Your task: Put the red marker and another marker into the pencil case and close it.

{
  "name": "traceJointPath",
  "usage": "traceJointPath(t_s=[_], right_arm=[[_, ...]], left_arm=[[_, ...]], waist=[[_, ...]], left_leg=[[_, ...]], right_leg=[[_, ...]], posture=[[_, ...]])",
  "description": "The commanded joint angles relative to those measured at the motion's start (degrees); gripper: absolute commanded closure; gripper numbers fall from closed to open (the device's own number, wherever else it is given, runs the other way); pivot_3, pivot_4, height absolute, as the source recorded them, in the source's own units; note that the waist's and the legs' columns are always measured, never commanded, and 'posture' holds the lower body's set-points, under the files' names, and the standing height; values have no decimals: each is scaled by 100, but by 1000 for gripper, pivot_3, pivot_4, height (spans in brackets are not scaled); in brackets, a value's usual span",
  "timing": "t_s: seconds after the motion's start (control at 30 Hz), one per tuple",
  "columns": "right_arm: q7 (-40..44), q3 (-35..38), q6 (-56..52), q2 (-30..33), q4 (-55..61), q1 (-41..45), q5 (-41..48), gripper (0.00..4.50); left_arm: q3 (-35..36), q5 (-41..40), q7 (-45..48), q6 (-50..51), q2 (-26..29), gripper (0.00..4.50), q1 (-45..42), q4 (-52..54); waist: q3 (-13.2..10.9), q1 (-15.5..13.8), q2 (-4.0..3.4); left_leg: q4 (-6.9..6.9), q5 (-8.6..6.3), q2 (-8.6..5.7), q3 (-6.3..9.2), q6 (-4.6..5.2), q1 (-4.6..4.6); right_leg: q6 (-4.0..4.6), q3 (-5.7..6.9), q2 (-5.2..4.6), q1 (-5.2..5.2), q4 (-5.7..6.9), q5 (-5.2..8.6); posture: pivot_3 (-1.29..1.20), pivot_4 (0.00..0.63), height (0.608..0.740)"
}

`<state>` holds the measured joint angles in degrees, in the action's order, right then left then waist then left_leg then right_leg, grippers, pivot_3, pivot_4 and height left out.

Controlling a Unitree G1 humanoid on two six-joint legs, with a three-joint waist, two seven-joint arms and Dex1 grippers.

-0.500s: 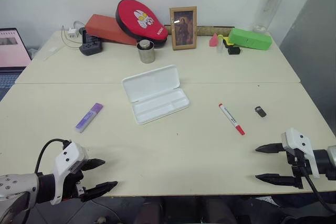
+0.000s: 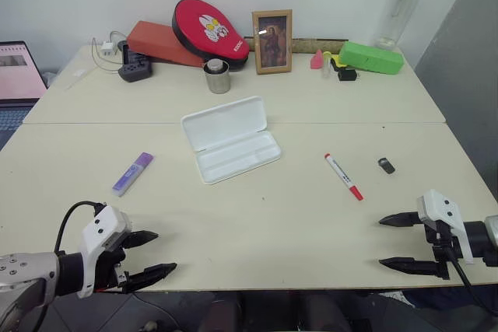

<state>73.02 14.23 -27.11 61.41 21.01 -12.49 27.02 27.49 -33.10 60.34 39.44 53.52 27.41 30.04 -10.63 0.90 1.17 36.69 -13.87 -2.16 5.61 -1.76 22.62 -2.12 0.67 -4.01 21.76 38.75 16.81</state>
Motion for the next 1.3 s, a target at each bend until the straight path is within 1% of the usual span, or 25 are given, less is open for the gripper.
traceJointPath(t_s=[0.03,0.57,0.73,0.8,0.87,0.97,1.07,1.17,1.23,1.3], right_arm=[[36,19,83,27,61,41,3,37],[79,26,47,42,100,74,54,37],[43,194,-162,-17,258,312,411,37],[-100,252,-314,-106,322,618,659,37],[-427,207,-495,-252,324,1251,868,37],[-907,-48,-710,-450,178,2220,846,37],[-1190,-301,-816,-617,-4,2872,765,37],[-1363,-384,-819,-789,-108,3250,785,37],[-1441,-420,-785,-867,-111,3388,759,37],[-1481,-467,-790,-897,-80,3442,733,37]], left_arm=[[162,-59,-2,23,57,0,-18,188],[163,-96,-66,153,28,0,-48,320],[110,-354,-225,322,10,0,-451,373],[-8,-542,-377,444,0,0,-949,268],[-401,-672,-541,549,-40,0,-1789,59],[-1322,-357,-565,423,-148,0,-3018,-462],[-2114,44,-495,165,-345,0,-4019,-1149],[-2763,419,-422,-67,-678,0,-4878,-1907],[-3065,675,-336,-258,-839,0,-5218,-2316],[-3178,824,-329,-403,-960,0,-5377,-2571]], waist=[[0,0,0],[0,0,0],[0,0,0],[0,-8,1],[-1,-11,0],[0,-7,-1],[-1,3,2],[-2,-2,4],[-2,-3,4],[-2,3,4]], left_leg=[[0,0,0,0,0,0],[0,0,0,0,0,0],[0,0,0,0,0,-1],[1,0,0,2,0,-1],[4,0,-1,4,0,0],[10,1,-7,-1,-1,-4],[11,1,-6,-5,-1,-4],[12,1,-6,1,-1,14],[18,2,-7,0,-3,28],[20,2,-9,-6,-3,30]], right_leg=[[0,0,0,0,0,0],[0,0,0,0,0,0],[0,1,0,-1,1,0],[0,1,0,-2,1,0],[0,3,1,-3,3,-1],[-6,4,18,-4,11,-4],[-6,2,25,-3,11,-6],[-6,3,25,12,12,-6],[-6,4,24,25,16,-6],[-6,3,22,29,18,-7]], posture=[[0,150,740],[0,150,740],[0,150,740],[0,150,740],[0,150,740],[0,150,740],[0,150,740],[0,150,740],[0,150,740],[0,150,740]])
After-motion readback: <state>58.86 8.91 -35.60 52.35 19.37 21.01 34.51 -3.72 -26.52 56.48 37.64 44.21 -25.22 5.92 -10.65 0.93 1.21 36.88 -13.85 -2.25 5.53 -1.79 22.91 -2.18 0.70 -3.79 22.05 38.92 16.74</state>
